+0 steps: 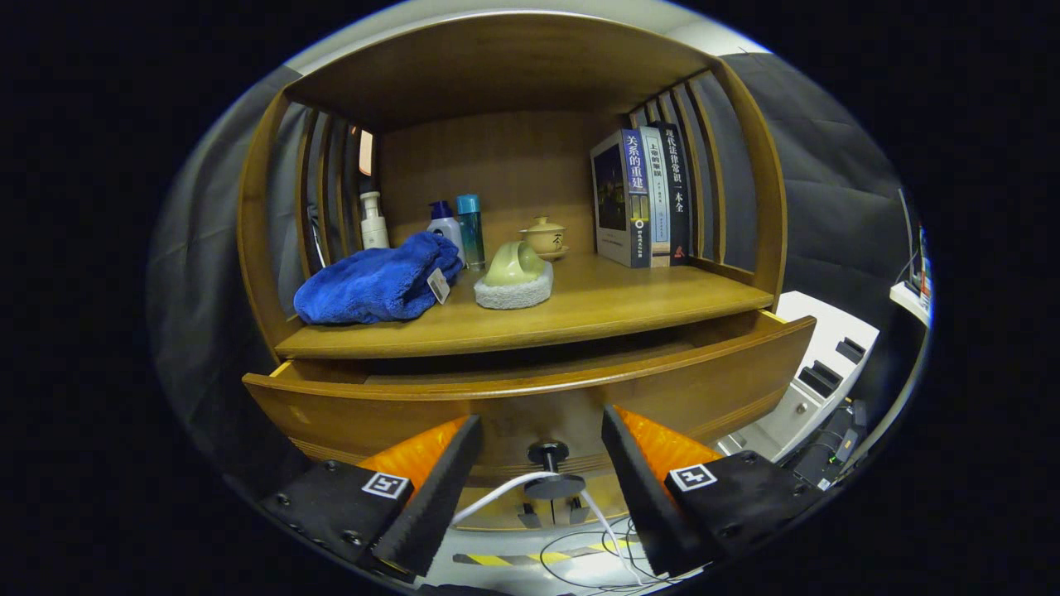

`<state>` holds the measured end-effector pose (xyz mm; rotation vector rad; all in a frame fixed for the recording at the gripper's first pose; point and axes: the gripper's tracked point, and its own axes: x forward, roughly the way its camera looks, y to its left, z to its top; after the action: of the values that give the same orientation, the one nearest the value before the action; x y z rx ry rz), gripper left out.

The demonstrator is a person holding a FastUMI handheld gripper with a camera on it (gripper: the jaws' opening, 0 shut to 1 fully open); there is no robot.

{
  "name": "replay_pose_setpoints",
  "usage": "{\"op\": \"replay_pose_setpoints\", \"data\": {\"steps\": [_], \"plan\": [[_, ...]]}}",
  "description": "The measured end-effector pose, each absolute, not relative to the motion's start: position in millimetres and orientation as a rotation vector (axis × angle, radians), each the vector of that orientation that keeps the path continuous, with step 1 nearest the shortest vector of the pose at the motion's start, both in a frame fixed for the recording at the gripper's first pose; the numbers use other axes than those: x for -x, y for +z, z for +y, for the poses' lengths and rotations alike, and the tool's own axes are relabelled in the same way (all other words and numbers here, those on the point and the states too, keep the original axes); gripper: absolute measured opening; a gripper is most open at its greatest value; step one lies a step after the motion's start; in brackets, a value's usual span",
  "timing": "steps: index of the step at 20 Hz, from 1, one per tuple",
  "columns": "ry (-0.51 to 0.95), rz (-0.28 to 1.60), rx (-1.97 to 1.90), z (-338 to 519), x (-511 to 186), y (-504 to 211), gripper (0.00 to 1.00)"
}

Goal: Pull open the drawer, take out the items inside it, and place them on the countertop above the cabinet.

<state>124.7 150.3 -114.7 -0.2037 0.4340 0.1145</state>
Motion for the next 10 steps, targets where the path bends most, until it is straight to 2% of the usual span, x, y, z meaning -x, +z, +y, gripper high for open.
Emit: {"op": "replay_pose_setpoints", "data": {"steps": [10], "plan": [[0.112, 0.433, 0.195, 159, -167, -120, 0.98]]}}
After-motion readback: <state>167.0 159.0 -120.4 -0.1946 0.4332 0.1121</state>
